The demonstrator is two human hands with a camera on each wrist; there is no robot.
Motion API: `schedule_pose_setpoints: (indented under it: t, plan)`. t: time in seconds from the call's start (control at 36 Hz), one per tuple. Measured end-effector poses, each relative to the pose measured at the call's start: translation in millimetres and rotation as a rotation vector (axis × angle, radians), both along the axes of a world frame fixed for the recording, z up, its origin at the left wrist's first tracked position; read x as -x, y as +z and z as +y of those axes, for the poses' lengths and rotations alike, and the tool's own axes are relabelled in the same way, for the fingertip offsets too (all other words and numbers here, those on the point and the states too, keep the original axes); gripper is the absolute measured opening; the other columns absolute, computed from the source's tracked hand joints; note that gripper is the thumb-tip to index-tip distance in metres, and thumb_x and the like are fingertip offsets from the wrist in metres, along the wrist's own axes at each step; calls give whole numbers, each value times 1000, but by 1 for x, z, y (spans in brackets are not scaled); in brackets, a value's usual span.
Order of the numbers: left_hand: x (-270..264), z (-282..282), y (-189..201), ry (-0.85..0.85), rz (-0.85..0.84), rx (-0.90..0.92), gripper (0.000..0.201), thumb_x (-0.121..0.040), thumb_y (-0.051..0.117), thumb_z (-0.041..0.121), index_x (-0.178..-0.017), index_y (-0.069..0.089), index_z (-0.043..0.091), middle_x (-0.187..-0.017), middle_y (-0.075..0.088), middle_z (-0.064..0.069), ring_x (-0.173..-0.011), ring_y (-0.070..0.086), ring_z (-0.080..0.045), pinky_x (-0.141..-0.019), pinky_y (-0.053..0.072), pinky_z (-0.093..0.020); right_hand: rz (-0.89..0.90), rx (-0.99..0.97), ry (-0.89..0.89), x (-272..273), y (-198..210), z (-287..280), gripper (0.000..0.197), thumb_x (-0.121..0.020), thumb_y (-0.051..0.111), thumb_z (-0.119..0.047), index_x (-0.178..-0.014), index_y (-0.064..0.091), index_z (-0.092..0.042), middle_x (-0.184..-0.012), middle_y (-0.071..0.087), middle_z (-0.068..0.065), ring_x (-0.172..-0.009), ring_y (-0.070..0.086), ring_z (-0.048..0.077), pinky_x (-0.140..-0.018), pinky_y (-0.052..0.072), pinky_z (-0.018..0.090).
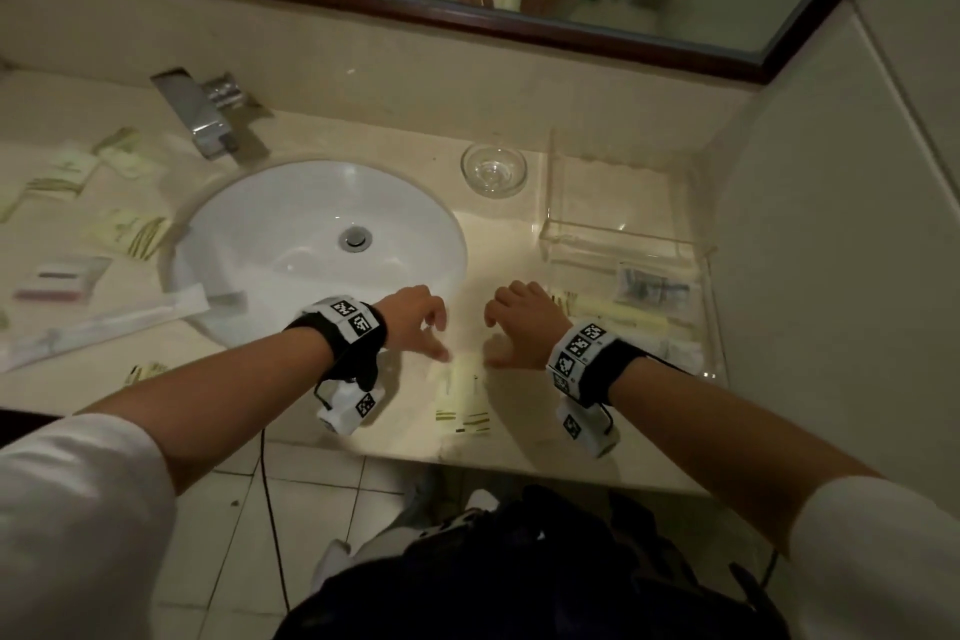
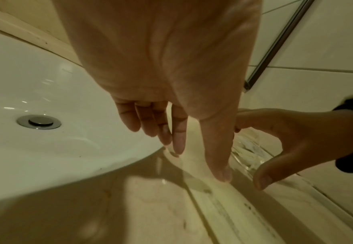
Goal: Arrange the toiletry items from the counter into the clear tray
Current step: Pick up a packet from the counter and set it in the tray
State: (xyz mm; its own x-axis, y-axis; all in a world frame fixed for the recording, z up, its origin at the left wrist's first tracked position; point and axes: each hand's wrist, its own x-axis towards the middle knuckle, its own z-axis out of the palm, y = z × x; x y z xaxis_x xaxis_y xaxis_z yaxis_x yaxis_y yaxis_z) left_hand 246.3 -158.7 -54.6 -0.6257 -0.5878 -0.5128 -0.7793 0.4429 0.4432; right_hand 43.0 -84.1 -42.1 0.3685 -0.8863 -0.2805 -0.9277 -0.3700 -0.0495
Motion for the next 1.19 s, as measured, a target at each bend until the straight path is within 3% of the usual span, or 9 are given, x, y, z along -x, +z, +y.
schedule_pose_setpoints:
  t: [0.14,0.39,0.64,0.75,0.94,1.0,1.08,1.14,1.19]
  plan:
    - [-1,12,-6,-12,-15,20,59,-58,79,58,-100,58,22,-97,48,3,-93,51,-18,-86,46,-30,69,-42,51,-12,-11,3,75,-62,62,-75,-107,54,-15,-108,53,4,-102,45,25,-90,32,36]
    - [1,24,-12,-97,-66,113,69,-51,73,70,-99,55,24,-99,51,3,-90,51,-17,-81,46,-30,86,-78,32,-25,-18,8,80,-60,63,-75,-109,51,-14,-109,50,3,-103,43,24,-93,32,36]
    - [5,32,-17,-93,-76,155,62,-56,79,58,-98,56,18,-101,52,-1,-92,52,-21,-75,42,-29,61,-126,-40,-32,-22,11,72,-61,68,-67,-109,50,-16,-110,50,3,-104,42,24,-93,33,37]
    - [6,34,-19,-120,-78,127,63,-65,76,53,-114,58,17,-112,51,-4,-101,52,-24,-80,42,-30,38,-172,-85,-33,-22,13,68,-63,71,-63,-108,50,-17,-111,49,4,-106,42,24,-94,33,37]
    - [9,35,-16,-126,-61,16,47,-79,71,36,-116,58,11,-111,58,-10,-101,57,-28,-81,41,-30,36,-253,-40,-36,-16,14,54,-77,65,-54,-115,56,-16,-114,50,7,-108,43,27,-91,34,37]
    - [8,32,-12,-85,-17,-22,42,-81,70,33,-114,58,9,-103,63,-10,-96,59,-25,-76,39,-25,-20,-289,-63,-35,-12,13,46,-84,60,-46,-114,58,-11,-113,54,10,-107,49,28,-87,37,35]
    - [7,26,-3,-17,67,-66,35,-84,67,33,-110,57,12,-92,59,0,-86,54,-17,-73,37,-23,-181,-364,-184,-32,-5,9,33,-91,56,-34,-107,59,-5,-106,60,12,-101,56,29,-80,40,33]
    - [10,21,4,42,119,-84,29,-85,65,33,-107,56,16,-89,56,3,-83,52,-15,-67,37,-21,-304,-346,-256,-24,1,7,29,-91,57,-31,-104,60,-5,-104,61,12,-95,55,26,-75,35,29]
    - [14,15,11,112,189,-120,19,-86,65,30,-92,52,17,-82,56,2,-79,51,-16,-61,37,-20,-411,-292,-319,-15,10,6,20,-90,59,-29,-93,59,-9,-93,58,10,-84,51,21,-71,30,25]
